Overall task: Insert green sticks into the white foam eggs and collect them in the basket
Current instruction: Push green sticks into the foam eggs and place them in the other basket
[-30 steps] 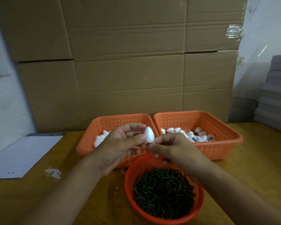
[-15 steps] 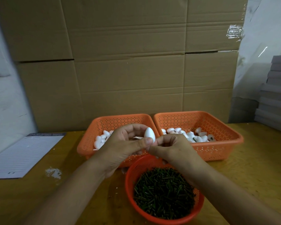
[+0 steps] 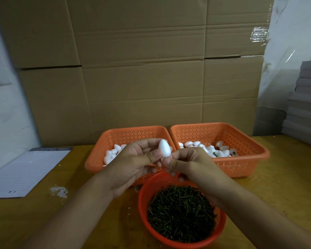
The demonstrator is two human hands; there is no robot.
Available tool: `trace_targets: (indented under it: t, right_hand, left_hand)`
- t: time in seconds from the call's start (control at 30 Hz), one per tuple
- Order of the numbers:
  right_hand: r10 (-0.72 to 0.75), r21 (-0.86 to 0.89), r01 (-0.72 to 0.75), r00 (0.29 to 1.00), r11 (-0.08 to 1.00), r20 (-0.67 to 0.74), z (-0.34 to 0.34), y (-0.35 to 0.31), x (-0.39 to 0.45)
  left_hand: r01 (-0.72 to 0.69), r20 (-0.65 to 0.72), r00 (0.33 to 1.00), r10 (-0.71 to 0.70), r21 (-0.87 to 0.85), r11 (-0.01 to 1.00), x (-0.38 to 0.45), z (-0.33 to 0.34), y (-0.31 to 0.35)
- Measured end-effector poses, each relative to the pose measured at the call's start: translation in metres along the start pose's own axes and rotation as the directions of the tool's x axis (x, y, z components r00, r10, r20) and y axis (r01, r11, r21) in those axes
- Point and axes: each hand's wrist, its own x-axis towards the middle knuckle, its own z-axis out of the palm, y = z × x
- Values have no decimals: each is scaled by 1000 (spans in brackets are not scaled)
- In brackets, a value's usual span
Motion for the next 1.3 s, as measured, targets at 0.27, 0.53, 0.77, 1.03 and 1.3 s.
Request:
trace_targets:
  t: [0.27, 0.53, 0.77, 1.03, 1.3]
  right_hand:
    - [7, 26, -7, 1000, 1000, -26, 1, -1, 1]
    - [-28, 47, 33, 994, 998, -105, 2, 5, 2]
    - [-44, 36, 48, 994, 998, -98, 4, 9, 2]
    - [-24, 33, 29, 993, 999, -119, 4, 5, 2]
    - [-15, 100, 29, 990, 995, -140, 2, 2, 3]
  left_hand:
    - [19, -27, 999, -20, -31, 999, 0, 3, 0]
    - [-33, -76, 997, 35, 26, 999, -2, 4, 4]
    - [-99, -69, 991, 113, 171, 980, -2, 4, 5]
    - [-64, -142, 987, 79, 105, 992, 0, 7, 2]
    - [137, -348, 928, -129, -1, 991, 9, -4, -4]
